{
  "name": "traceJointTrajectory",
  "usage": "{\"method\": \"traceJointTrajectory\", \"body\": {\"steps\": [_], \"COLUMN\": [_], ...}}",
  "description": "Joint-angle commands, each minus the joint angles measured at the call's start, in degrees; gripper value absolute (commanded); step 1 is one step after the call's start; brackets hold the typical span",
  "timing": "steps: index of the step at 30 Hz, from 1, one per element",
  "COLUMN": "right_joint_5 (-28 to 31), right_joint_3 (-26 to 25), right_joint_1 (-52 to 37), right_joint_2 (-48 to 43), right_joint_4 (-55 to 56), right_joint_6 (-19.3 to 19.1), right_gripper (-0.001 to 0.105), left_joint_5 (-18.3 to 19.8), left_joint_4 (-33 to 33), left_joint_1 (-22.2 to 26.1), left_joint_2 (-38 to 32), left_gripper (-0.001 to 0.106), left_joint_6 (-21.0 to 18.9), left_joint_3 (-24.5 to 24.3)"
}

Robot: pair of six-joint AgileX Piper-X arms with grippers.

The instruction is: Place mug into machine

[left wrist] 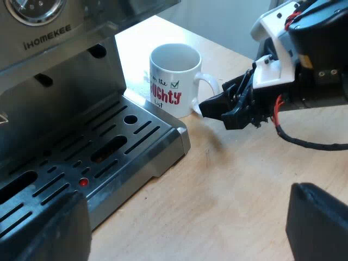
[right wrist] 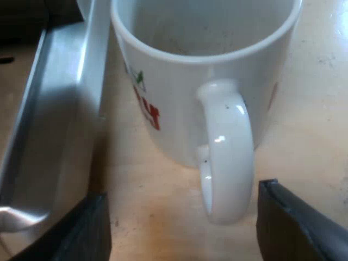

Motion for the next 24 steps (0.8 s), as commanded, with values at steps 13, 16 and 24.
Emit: {"method": "traceJointTrajectory", "body": {"steps": [13,16,24], "right_joint_5": [-2.92,-2.73,-2.74], "right_joint_3": [-1.40,-2.66,-4.59], "right_joint_1": [-3.91,-3.91,-3.91], "right_joint_2": [5.58,7.29,9.13], "right_joint_4": [-6.18,-6.18,-6.18], "right_joint_6": [-2.46,-2.82,-2.85], "right_gripper": [0.059,0.059,0.040], "left_joint_5": [-0.04,-0.04,-0.04], "left_joint_4": [-0.56,-0.56,-0.56], "left_joint_1": [-0.28,-0.28,-0.28], "left_joint_2": [-0.26,-0.26,-0.26], "left_gripper": [0.074,0.074,0.074], "left_joint_6": [-0.91,-0.91,-0.91], "left_joint_3": [-0.37,-0.37,-0.27]}}
